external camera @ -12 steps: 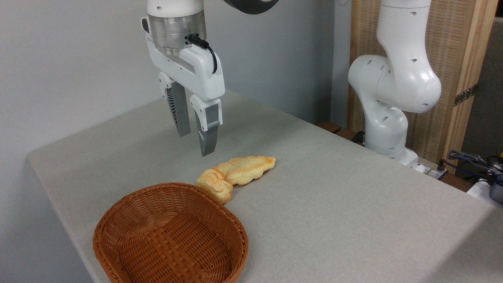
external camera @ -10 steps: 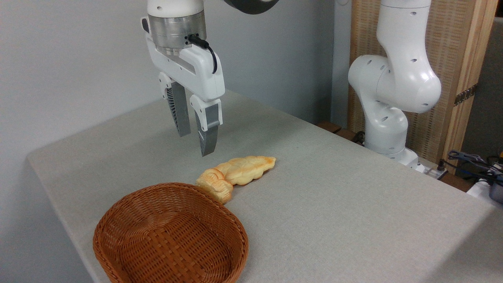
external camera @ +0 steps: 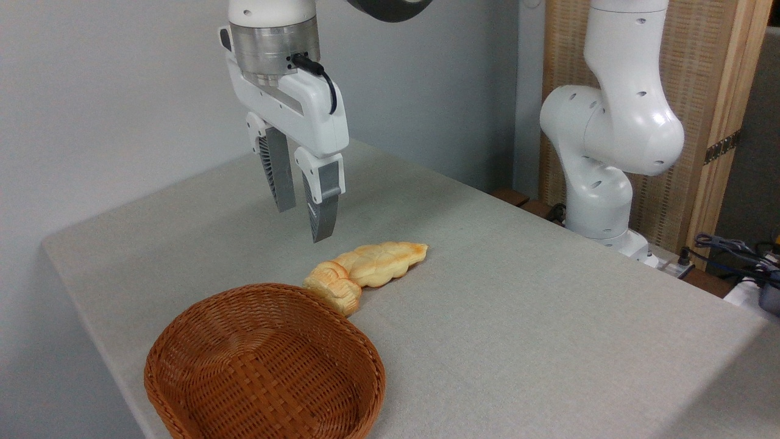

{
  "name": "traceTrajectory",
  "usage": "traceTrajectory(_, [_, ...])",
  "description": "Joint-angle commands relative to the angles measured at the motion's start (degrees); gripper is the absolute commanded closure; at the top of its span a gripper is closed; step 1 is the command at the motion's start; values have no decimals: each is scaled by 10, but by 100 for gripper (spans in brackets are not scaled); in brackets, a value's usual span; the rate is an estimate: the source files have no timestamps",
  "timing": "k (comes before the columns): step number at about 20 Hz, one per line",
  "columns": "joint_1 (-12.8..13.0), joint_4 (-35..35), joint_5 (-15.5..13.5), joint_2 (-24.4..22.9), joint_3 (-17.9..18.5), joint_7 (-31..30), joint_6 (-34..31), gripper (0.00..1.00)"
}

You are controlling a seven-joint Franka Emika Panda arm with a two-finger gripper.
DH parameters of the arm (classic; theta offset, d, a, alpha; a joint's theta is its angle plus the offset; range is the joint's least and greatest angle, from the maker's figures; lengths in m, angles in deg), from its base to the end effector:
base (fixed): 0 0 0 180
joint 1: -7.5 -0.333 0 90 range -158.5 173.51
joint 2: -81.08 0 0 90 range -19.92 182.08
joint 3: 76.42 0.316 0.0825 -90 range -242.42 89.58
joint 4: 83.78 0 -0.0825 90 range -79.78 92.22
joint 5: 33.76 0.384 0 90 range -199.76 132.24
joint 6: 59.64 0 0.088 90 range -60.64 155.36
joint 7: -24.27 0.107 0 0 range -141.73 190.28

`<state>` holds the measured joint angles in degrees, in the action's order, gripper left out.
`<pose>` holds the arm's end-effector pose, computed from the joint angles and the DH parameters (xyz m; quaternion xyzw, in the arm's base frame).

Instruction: Put bread into the basket

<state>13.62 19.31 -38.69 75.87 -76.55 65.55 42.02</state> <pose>0.5360 -0.0663 0.5836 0.9168 -0.3957 0.0441 0.0304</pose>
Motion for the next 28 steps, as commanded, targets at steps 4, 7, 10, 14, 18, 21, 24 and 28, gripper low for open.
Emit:
traceTrajectory(4, [2, -4, -10, 0, 2, 5, -26, 0])
traceTrajectory(7, [5, -3, -10, 4, -2, 7, -40, 0])
traceTrajectory(10, [10, 8, -10, 4, -5, 7, -38, 0])
traceTrajectory(14, [35, 34, -8, 3, -6, 8, -30, 0])
traceTrajectory(18, [45, 74, -8, 0, -6, 4, 8, 0])
traceTrajectory(21, [44, 98, -8, 2, -4, -16, 34, 0])
traceTrajectory(24, [40, 111, -8, 3, 3, -46, 54, 0])
traceTrajectory(28, [36, 142, -6, 3, 5, -96, 107, 0])
